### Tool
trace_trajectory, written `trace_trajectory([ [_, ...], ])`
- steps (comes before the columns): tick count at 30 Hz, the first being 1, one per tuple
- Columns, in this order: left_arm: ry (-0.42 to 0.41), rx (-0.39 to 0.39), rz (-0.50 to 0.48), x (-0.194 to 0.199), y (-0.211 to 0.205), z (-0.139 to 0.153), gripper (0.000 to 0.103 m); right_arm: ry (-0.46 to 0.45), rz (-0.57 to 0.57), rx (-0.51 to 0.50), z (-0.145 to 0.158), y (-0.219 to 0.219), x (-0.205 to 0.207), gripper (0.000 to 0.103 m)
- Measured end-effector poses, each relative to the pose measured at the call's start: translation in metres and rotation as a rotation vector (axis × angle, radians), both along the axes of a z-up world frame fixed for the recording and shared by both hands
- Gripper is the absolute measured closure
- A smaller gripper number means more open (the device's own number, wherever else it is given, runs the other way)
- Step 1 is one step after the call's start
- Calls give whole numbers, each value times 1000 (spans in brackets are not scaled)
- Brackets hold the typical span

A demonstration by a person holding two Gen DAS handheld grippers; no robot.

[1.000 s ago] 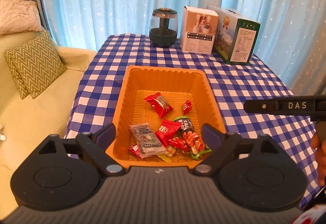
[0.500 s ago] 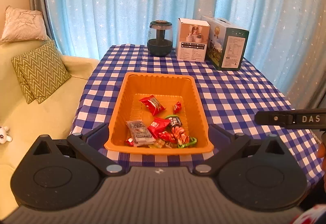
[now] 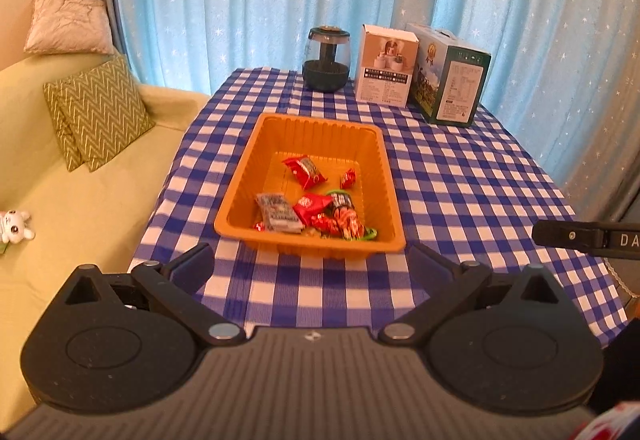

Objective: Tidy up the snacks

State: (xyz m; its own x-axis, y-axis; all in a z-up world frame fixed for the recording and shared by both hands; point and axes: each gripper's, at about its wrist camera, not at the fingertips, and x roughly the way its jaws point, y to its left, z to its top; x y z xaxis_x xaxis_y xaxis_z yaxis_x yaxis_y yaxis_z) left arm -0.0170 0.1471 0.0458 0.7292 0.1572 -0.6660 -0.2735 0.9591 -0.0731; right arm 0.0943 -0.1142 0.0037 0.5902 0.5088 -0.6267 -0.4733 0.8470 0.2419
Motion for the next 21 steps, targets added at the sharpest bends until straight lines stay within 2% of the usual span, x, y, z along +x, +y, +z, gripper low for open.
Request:
trace_trajectory([
  [10, 24, 25, 30, -30, -18, 2, 0, -17, 23, -75, -4, -2, -43, 23],
  [21, 36, 23, 52, -47, -30, 2, 0, -43, 21, -72, 1, -9, -65, 22],
])
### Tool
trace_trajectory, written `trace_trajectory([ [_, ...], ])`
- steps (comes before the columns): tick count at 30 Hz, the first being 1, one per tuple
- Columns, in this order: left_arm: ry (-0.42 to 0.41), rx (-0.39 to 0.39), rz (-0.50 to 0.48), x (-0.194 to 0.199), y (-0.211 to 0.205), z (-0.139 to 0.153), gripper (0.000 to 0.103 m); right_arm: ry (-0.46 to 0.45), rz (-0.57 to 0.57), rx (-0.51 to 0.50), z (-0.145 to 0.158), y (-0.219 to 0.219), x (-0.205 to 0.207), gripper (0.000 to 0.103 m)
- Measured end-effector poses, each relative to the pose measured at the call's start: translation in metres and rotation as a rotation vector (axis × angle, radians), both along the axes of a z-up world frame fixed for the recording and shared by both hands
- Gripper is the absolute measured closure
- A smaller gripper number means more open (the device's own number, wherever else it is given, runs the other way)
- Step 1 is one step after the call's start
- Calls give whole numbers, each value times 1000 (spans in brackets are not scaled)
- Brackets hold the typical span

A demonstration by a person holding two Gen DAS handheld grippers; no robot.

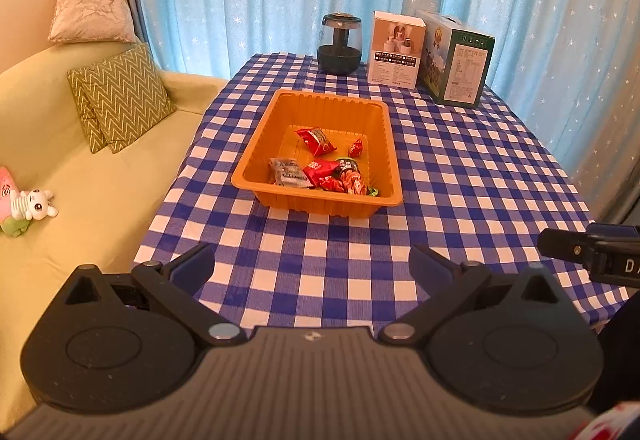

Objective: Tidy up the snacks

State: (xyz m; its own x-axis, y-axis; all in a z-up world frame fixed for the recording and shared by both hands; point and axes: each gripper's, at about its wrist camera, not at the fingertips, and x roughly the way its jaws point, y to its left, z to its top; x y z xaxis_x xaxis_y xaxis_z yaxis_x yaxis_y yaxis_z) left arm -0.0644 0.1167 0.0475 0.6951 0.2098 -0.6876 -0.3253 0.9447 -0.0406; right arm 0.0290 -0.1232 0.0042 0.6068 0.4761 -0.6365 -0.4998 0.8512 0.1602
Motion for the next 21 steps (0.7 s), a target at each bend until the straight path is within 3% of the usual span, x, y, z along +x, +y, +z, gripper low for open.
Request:
trace_trajectory([
  [21, -6, 3, 0, -3, -3, -6, 0, 11, -10, -9, -11, -2, 0, 22],
])
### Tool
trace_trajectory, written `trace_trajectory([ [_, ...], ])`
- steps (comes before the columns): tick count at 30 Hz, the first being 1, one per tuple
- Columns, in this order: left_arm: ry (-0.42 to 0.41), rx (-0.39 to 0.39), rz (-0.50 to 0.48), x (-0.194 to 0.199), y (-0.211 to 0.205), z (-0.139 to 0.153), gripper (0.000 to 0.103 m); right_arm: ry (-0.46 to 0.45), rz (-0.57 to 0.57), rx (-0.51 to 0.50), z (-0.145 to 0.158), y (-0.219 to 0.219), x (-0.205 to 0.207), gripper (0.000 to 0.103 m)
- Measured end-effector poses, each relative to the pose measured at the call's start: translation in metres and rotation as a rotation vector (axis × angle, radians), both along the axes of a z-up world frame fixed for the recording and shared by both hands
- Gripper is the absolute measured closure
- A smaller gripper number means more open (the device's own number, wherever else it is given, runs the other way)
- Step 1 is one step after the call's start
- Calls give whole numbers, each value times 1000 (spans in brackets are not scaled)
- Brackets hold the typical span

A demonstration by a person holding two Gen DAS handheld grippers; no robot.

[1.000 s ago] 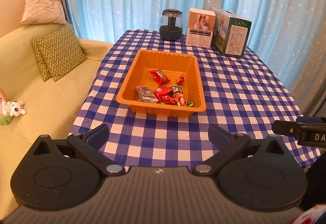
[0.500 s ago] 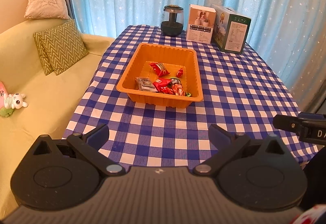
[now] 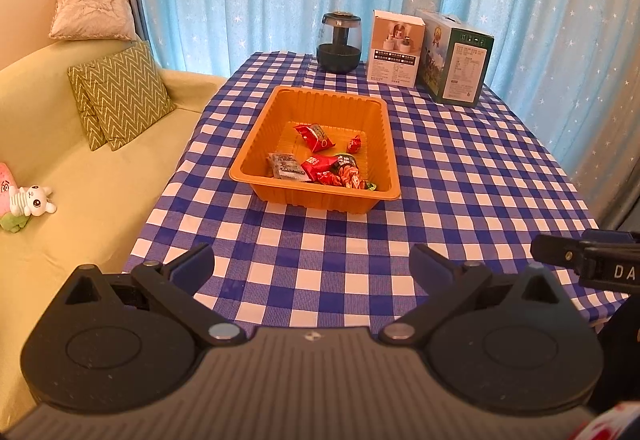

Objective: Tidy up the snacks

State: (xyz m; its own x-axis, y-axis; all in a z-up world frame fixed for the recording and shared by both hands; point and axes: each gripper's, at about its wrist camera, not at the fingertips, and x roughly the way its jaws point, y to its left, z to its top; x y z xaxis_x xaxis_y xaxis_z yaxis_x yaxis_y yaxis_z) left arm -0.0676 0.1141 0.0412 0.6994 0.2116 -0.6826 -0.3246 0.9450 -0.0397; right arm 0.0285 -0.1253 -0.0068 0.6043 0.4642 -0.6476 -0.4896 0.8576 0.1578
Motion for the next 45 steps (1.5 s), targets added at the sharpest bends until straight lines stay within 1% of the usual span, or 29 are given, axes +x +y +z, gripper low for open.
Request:
trace_trajectory([
  [22, 0, 2, 8, 2, -2, 1, 0, 7, -2, 5, -4, -1, 2, 22],
  [45, 1, 4, -3, 5, -10, 0, 0, 9, -1, 7, -7, -1, 0, 22],
])
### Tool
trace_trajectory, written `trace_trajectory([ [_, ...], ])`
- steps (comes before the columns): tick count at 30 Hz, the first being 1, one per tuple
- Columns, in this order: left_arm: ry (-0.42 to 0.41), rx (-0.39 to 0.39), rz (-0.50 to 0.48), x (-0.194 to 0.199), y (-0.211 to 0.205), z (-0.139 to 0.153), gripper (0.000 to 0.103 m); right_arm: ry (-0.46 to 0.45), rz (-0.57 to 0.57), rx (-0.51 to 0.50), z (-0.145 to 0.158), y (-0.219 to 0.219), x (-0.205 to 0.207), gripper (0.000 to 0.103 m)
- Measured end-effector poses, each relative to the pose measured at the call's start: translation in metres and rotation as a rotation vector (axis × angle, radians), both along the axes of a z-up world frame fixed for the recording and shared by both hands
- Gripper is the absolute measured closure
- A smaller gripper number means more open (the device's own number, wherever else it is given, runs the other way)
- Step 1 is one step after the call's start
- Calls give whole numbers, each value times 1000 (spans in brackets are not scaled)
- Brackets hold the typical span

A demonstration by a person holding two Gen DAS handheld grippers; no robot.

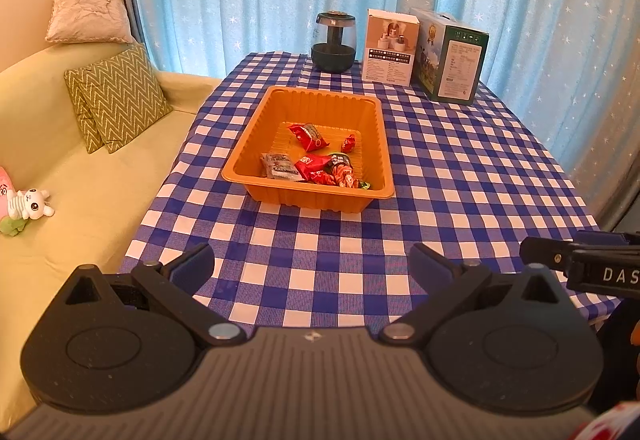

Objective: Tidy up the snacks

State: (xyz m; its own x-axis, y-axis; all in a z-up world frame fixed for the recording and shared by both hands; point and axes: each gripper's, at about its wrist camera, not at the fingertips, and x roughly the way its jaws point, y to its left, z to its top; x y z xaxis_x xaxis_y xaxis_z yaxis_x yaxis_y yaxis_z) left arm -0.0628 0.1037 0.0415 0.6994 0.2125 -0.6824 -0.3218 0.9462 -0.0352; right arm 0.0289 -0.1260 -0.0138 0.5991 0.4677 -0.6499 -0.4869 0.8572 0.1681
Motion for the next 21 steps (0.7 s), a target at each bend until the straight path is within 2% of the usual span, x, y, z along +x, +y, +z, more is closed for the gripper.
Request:
trace_trajectory([
  [21, -1, -2, -6, 1, -2, -1, 0, 0, 3, -1, 0, 3, -1, 22],
])
